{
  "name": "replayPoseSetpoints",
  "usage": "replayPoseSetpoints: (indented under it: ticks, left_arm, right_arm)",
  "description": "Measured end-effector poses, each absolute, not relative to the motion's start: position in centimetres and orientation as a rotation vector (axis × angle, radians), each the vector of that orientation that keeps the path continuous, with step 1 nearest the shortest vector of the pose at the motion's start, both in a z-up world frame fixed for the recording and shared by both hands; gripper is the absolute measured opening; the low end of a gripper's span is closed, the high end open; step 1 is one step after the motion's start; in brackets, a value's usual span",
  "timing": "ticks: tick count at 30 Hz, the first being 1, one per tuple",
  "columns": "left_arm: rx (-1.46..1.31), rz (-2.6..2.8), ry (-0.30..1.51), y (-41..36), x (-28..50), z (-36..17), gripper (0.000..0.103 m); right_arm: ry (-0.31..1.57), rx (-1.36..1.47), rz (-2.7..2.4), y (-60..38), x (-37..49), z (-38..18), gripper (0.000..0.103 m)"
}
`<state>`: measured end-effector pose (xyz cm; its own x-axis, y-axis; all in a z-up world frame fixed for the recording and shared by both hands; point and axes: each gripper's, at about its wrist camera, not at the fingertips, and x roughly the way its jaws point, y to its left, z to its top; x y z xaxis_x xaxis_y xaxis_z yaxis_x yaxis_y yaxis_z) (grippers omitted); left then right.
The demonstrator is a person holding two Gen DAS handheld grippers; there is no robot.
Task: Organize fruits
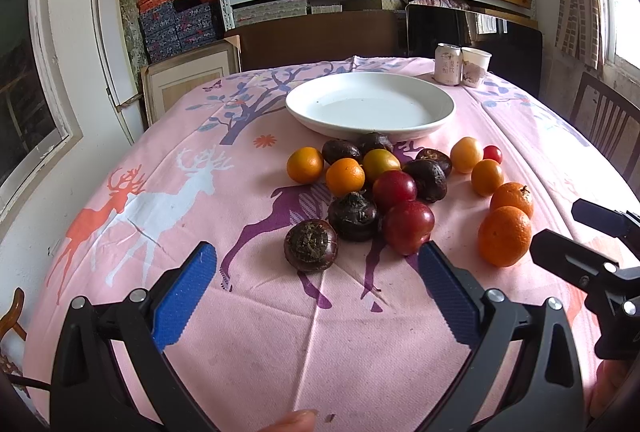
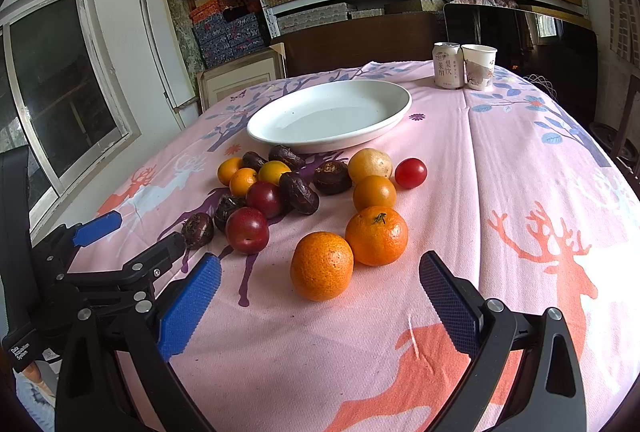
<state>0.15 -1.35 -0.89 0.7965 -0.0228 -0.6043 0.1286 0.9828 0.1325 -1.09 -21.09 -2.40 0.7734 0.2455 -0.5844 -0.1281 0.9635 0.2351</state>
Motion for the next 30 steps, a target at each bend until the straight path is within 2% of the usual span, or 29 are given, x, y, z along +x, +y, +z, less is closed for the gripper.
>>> replayPoseSetpoints:
  ticks: [30]
  left_arm:
    - [0.168,-0.088,0.652,-0.95,0.05,-1.07,0.099]
  right_arm:
    - [0.656,0.188,0.205,-21.12,-1.08,-2.43,0.1]
